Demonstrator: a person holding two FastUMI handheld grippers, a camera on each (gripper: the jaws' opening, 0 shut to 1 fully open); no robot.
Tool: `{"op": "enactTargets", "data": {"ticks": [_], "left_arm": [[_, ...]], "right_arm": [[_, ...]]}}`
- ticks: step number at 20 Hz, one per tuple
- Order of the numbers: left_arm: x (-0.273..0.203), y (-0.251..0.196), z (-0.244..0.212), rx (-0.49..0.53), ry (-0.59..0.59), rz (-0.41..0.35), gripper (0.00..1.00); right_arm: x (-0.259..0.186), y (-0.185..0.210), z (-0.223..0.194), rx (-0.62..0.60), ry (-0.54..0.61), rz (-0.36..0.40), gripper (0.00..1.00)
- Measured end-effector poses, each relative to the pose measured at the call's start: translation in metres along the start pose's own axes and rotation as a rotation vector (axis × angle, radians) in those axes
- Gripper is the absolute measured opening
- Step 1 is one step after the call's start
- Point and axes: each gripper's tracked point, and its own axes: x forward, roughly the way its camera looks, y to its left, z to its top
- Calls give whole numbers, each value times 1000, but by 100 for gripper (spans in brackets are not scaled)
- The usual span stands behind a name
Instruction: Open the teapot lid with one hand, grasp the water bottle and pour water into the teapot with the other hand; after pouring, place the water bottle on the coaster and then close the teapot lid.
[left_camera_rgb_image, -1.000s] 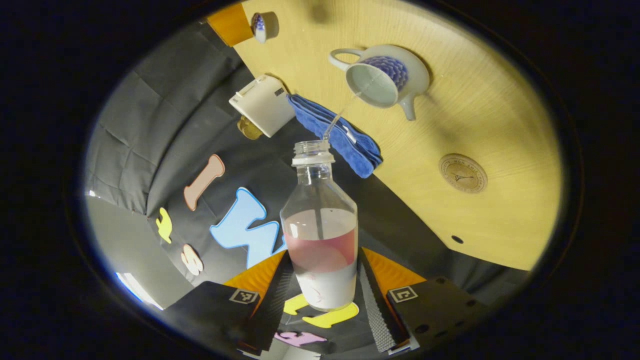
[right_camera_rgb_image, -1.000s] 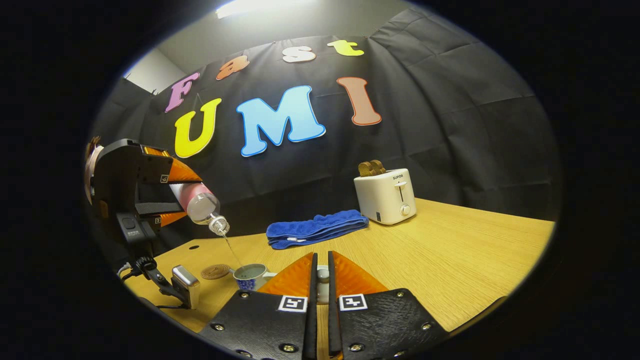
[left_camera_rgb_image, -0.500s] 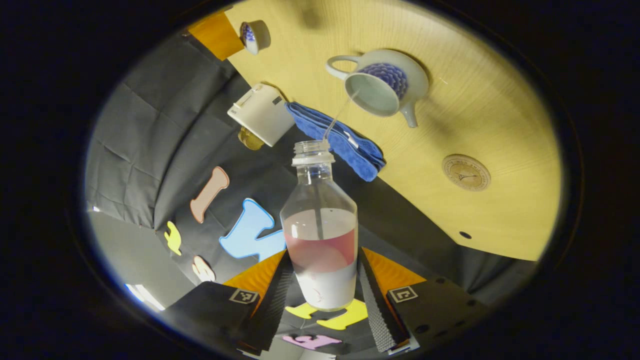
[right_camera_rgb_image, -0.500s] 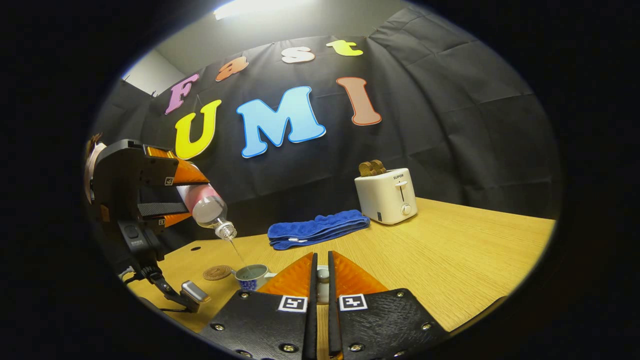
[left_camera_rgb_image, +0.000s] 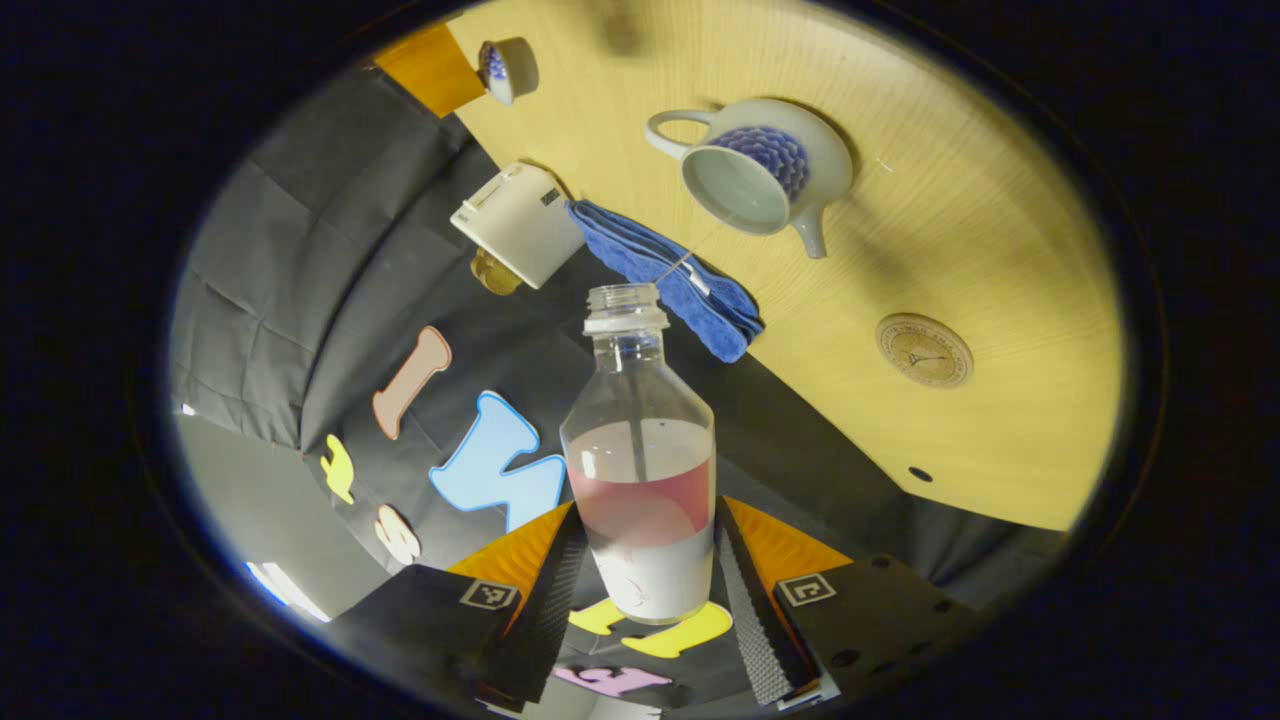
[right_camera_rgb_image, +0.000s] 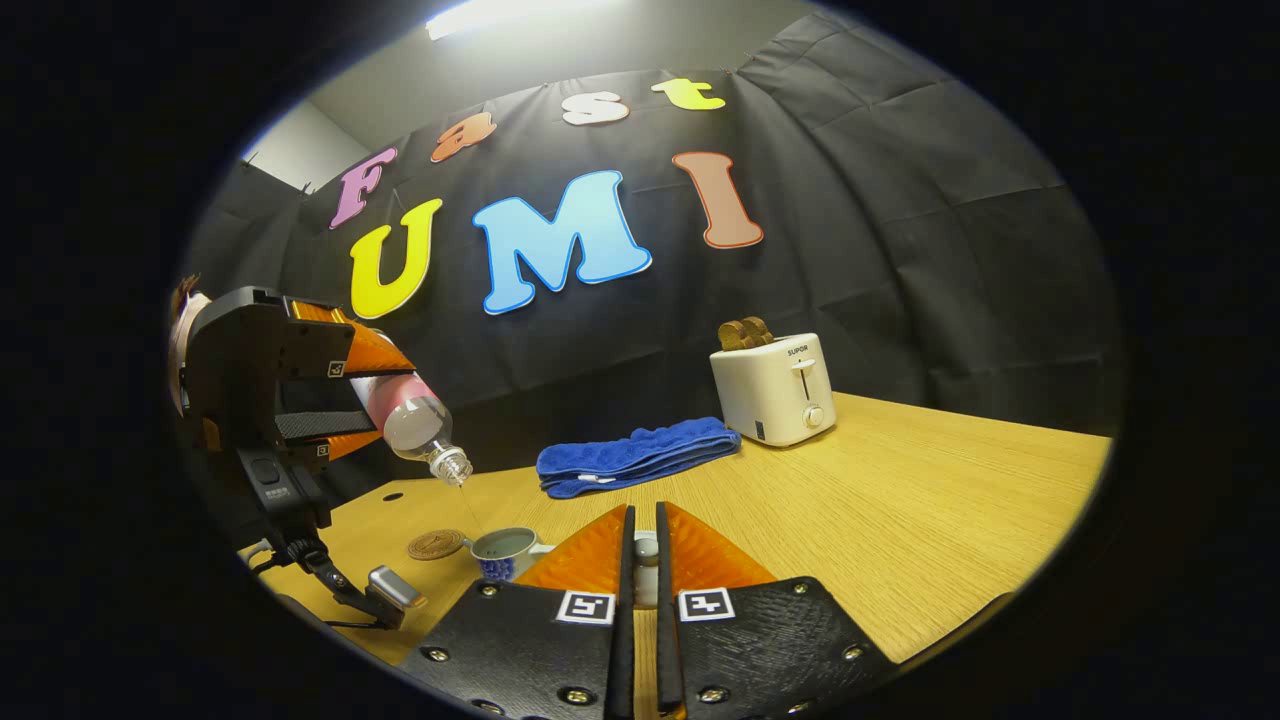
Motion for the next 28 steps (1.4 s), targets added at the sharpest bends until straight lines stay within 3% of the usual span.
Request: {"op": "enactTargets", "data": {"ticks": [4,5,6,8,11,16,22,27,28], "left_arm": [[-1,-12,-3,-165,11,-10,84],[-2,-14,-4,-220,11,-5,79],[-2,-17,-4,-283,9,0,84],[-2,-28,-4,-425,3,0,84],[-3,-46,-5,-650,-2,-16,84],[-1,-59,-17,-1065,-8,23,85],[10,-96,-27,-1630,1,-28,85],[26,-140,-20,-2016,-12,-92,85],[29,-148,-15,-2093,-23,-119,78]], "right_arm": [[1,0,-1,-6,4,-3,9],[1,-1,0,-8,2,-5,9],[1,-1,-1,-10,0,-6,9],[3,0,-3,-18,6,-5,9],[5,3,-5,-41,16,-6,9],[8,7,-8,-98,14,-12,9],[12,12,-13,-130,24,-2,9],[14,20,-14,-147,23,13,9],[14,20,-14,-154,21,14,9]]}}
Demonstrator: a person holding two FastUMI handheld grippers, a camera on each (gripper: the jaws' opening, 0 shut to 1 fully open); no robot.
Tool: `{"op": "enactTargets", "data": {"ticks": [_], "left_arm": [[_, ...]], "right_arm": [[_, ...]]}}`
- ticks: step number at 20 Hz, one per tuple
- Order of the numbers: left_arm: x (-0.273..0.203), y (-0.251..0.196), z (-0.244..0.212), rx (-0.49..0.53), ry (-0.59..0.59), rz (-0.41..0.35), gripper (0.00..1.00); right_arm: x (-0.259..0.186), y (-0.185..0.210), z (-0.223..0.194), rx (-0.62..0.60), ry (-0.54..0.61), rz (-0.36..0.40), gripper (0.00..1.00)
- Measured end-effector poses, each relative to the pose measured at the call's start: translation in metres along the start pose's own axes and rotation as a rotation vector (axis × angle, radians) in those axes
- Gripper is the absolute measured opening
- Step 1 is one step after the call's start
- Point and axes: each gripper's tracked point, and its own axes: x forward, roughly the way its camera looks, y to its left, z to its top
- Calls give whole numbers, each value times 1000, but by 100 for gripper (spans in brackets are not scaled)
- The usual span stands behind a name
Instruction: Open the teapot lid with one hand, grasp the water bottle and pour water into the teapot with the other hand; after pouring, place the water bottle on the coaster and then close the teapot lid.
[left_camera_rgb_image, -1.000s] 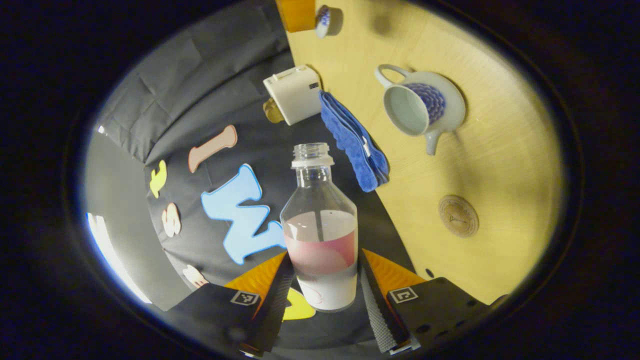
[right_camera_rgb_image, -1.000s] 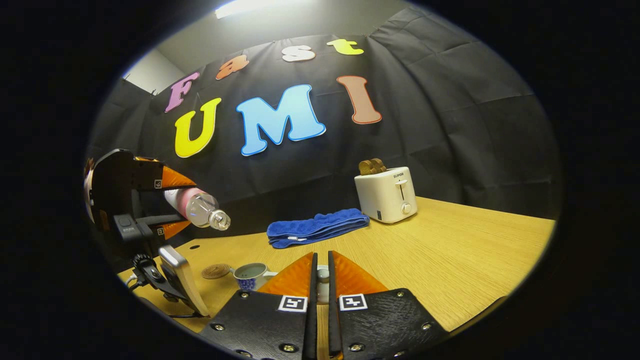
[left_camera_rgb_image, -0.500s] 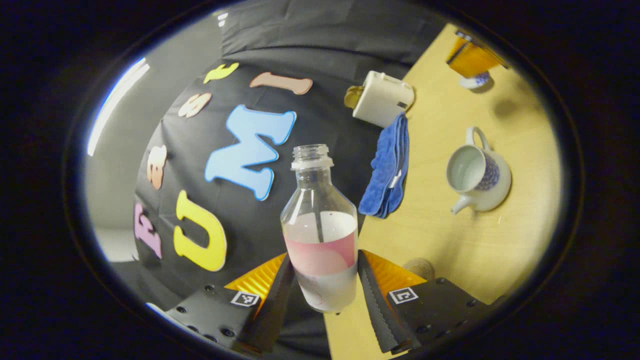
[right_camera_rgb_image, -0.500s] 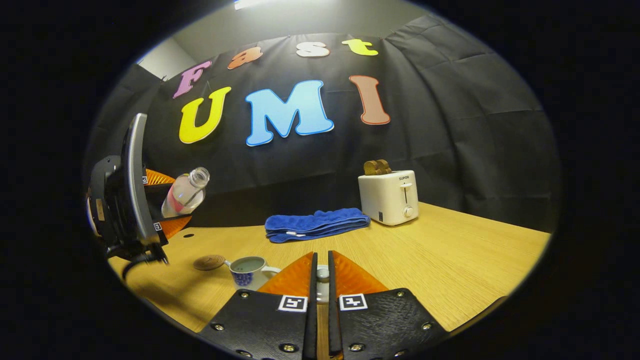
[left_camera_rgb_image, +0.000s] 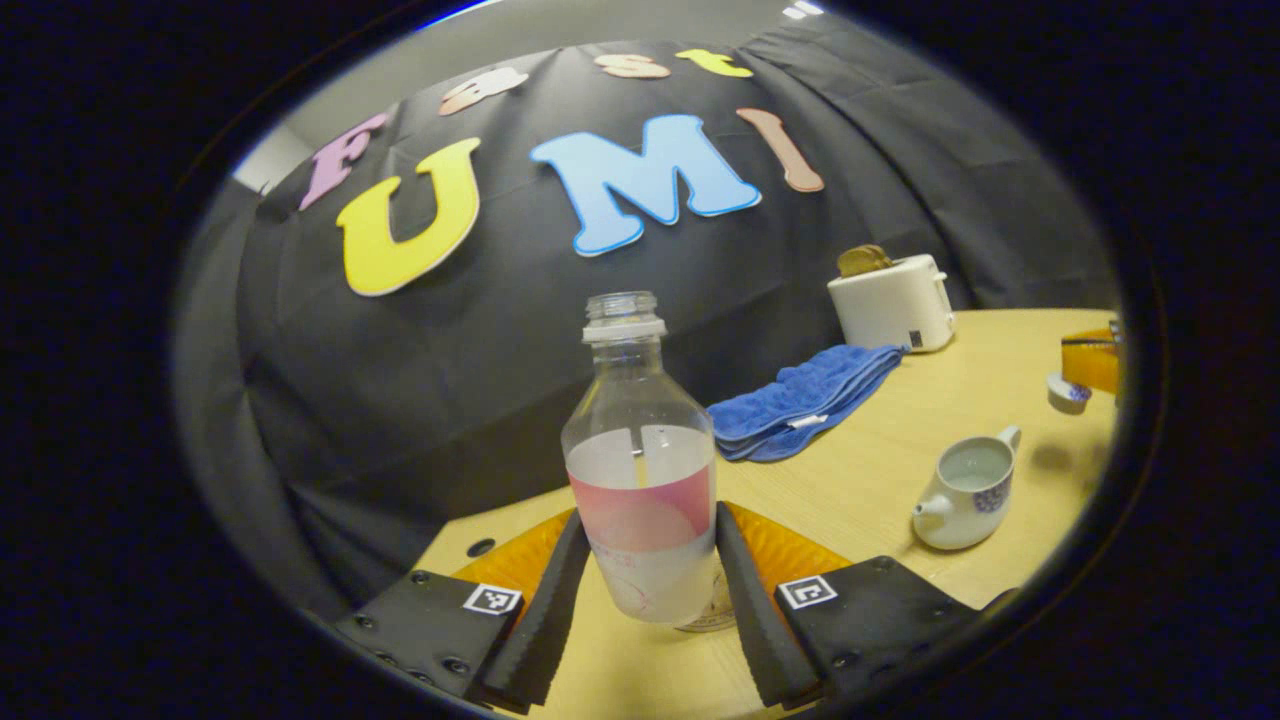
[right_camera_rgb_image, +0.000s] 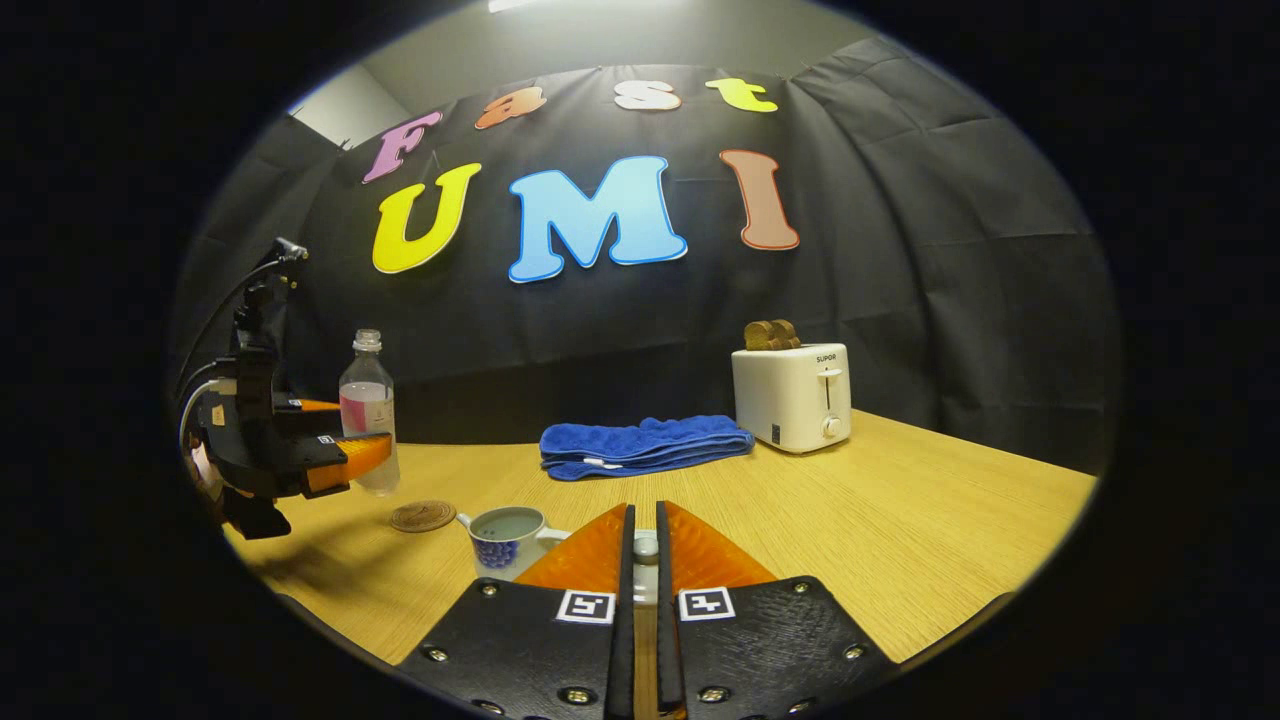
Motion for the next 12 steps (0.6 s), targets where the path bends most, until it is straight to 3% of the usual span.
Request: {"op": "enactTargets", "data": {"ticks": [2,6,9,12], "left_arm": [[7,7,-13,-118,17,-11,84],[17,11,-30,-305,30,-42,84],[21,10,-28,-338,8,-45,84],[27,4,-27,-297,7,-39,84]], "right_arm": [[1,2,0,-12,0,2,9],[2,5,0,-27,-1,7,9],[2,6,0,-29,1,10,9],[2,6,-1,-29,1,13,9]]}}
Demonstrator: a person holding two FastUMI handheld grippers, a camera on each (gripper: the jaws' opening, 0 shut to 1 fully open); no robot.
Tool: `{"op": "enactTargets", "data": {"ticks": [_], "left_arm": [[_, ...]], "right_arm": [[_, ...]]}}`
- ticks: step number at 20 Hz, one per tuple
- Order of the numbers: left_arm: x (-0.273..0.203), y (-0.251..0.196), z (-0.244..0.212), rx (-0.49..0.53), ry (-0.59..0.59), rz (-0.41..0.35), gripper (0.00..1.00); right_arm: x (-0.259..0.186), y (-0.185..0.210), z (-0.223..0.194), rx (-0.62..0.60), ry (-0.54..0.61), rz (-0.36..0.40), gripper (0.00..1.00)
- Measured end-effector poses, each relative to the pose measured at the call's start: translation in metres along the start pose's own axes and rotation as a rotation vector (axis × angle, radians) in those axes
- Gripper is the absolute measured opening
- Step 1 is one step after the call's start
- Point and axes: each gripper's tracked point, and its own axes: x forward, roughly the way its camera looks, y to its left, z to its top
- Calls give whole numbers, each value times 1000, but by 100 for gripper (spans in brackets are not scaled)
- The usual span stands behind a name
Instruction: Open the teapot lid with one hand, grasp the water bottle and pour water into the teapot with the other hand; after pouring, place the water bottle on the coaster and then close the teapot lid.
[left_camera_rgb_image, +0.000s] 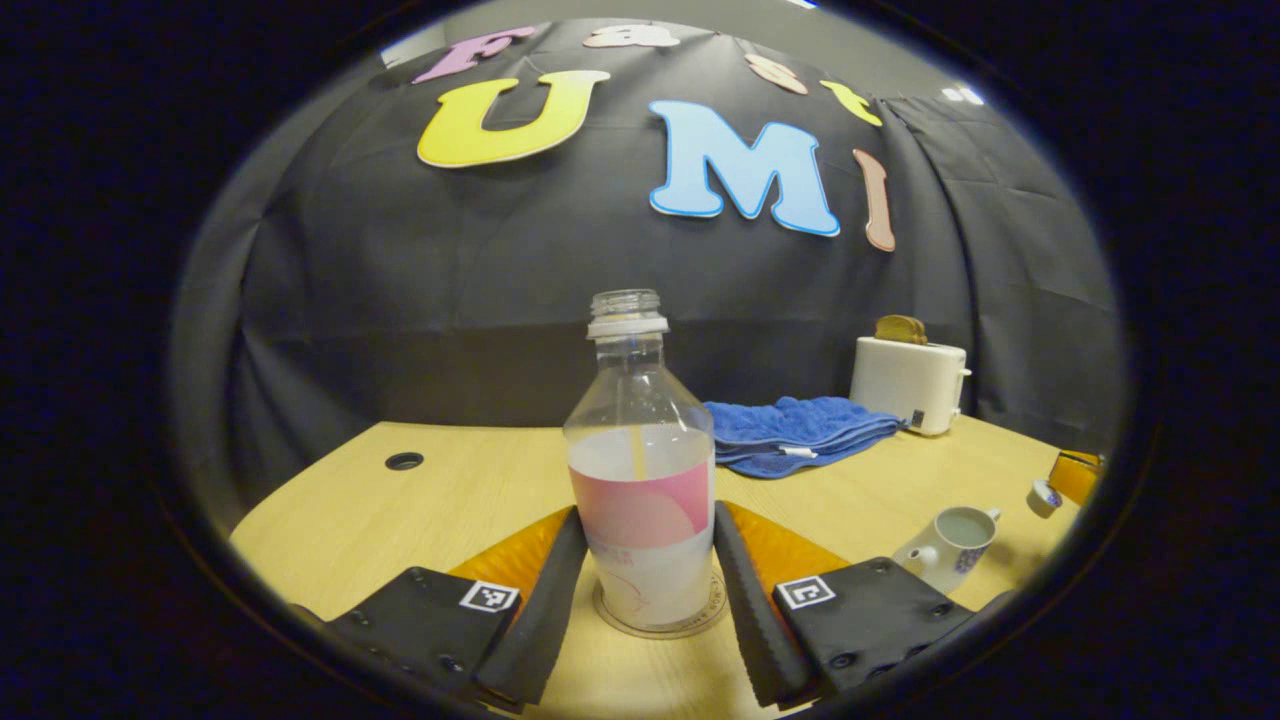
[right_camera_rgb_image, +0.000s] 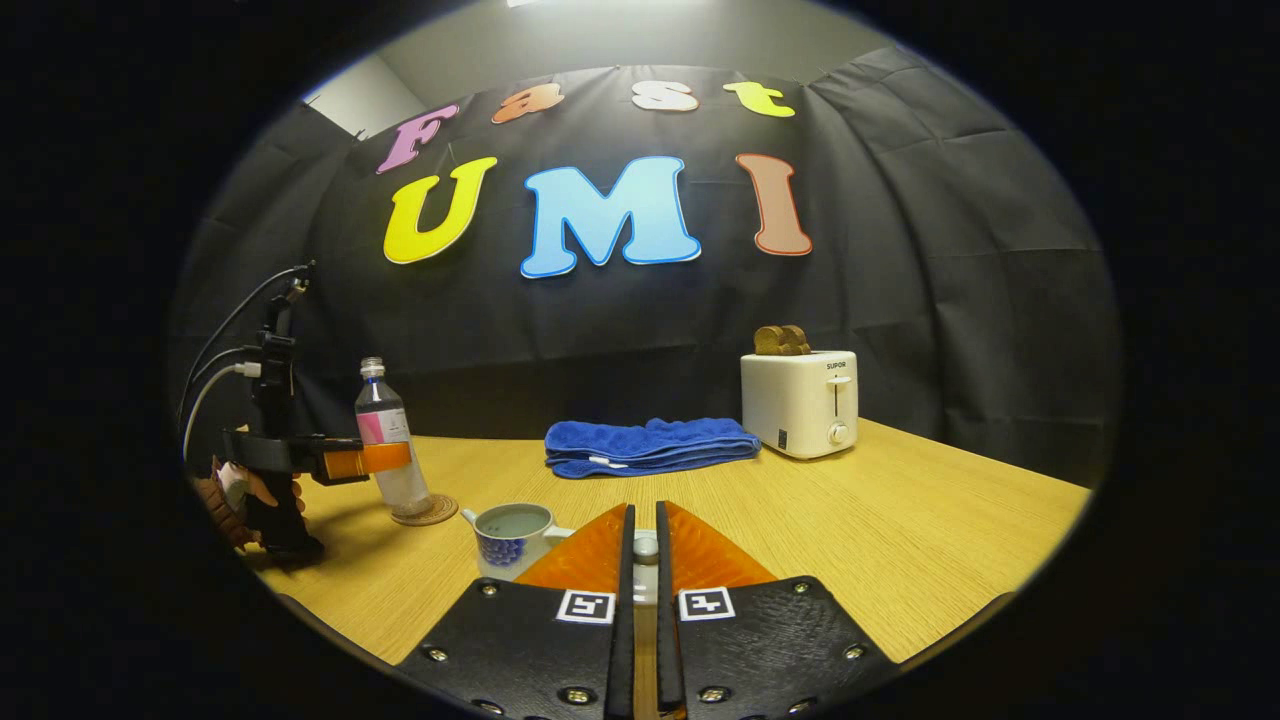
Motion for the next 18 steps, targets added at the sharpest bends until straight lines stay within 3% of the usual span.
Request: {"op": "enactTargets", "data": {"ticks": [7,9,18], "left_arm": [[5,-12,-2,42,18,-7,88],[0,-8,-5,36,31,9,99],[-35,0,-4,30,38,22,100]], "right_arm": [[0,0,1,3,2,5,9],[-1,0,1,7,1,6,9],[7,15,10,17,-6,35,9]]}}
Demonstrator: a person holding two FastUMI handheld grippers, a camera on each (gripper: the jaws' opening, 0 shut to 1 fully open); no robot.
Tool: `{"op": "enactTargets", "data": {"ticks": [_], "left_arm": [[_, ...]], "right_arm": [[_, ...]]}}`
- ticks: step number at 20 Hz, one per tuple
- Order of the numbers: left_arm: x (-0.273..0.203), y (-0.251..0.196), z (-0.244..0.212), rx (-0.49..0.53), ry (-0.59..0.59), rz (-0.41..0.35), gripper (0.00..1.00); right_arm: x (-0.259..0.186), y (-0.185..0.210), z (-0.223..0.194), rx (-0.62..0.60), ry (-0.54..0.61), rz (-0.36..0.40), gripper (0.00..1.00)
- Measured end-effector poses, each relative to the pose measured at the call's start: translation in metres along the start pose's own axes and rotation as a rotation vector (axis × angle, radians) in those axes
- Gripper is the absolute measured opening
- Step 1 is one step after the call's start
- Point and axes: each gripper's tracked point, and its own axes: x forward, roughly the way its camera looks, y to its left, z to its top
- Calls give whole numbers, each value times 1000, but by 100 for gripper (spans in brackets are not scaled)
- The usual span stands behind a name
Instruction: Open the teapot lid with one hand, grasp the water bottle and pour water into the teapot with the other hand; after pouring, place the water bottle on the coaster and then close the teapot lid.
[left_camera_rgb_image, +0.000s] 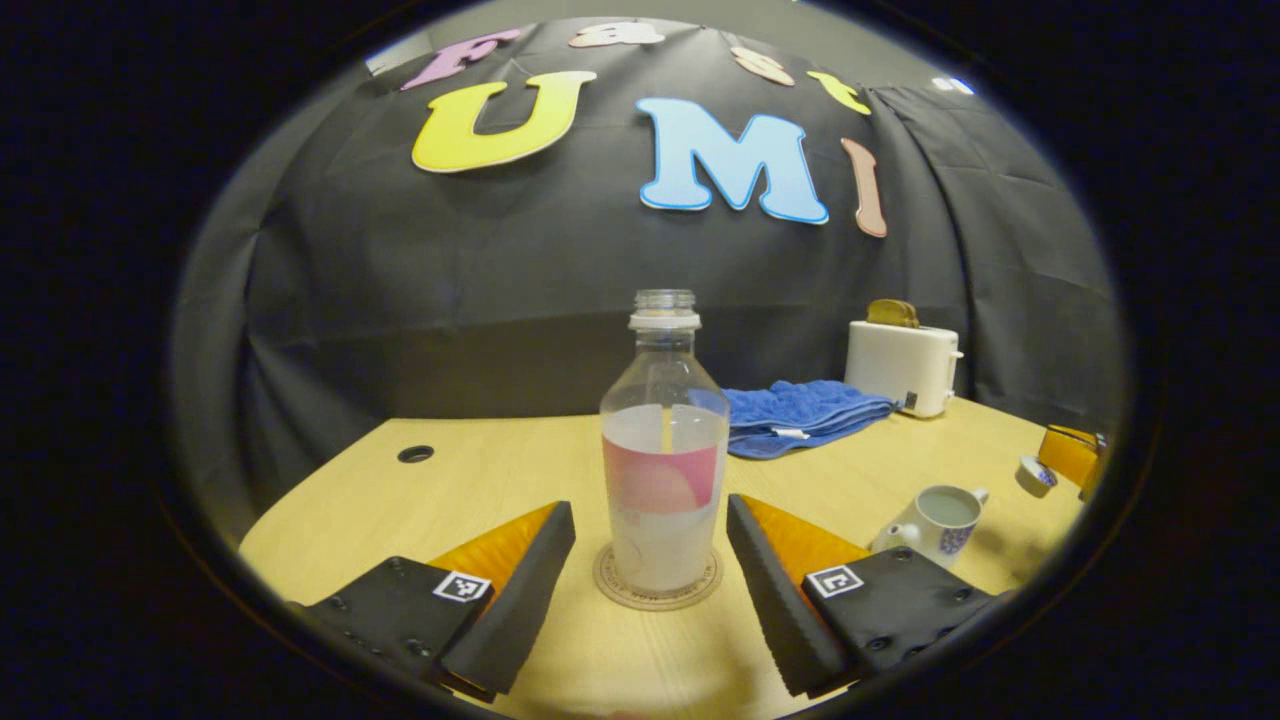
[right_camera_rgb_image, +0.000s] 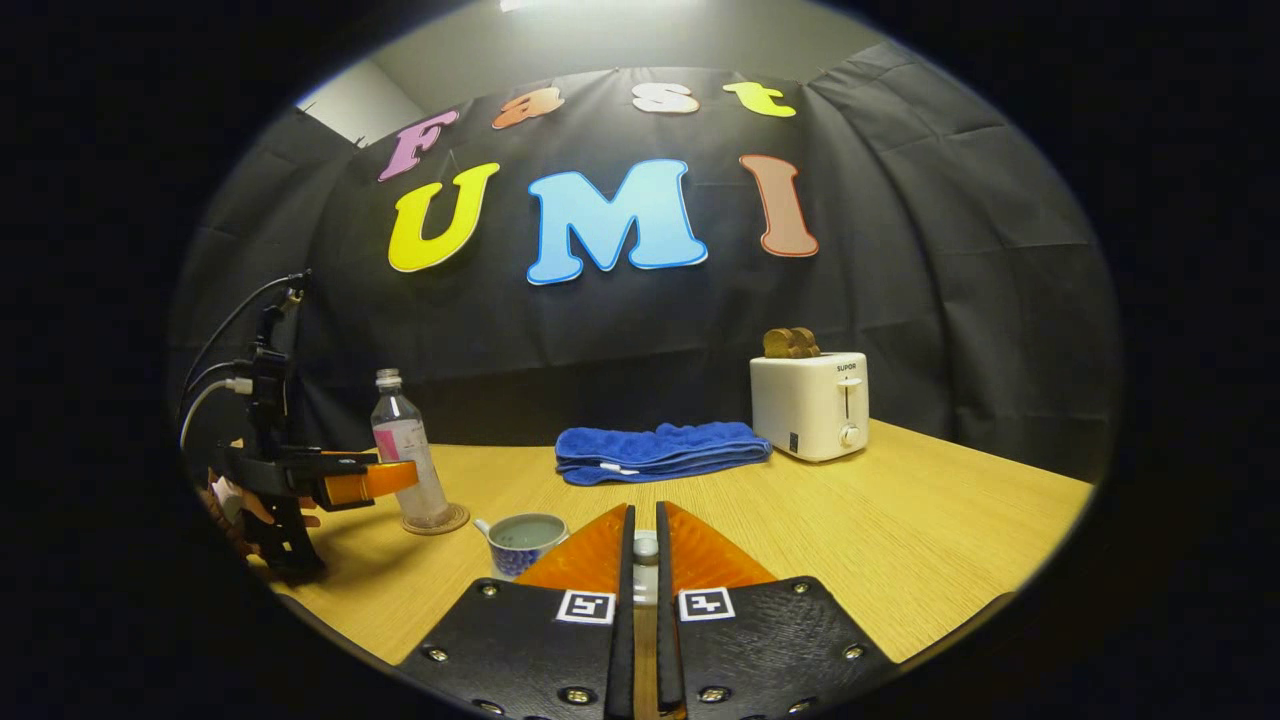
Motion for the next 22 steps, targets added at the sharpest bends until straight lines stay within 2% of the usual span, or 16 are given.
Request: {"op": "enactTargets", "data": {"ticks": [5,9,22], "left_arm": [[-32,9,-3,-17,-11,20,100],[-52,16,-1,-26,-31,32,100],[-88,30,13,-50,-95,44,100]], "right_arm": [[15,35,18,-28,-4,71,9],[33,57,32,-86,-18,89,9],[63,80,-10,-76,122,115,9]]}}
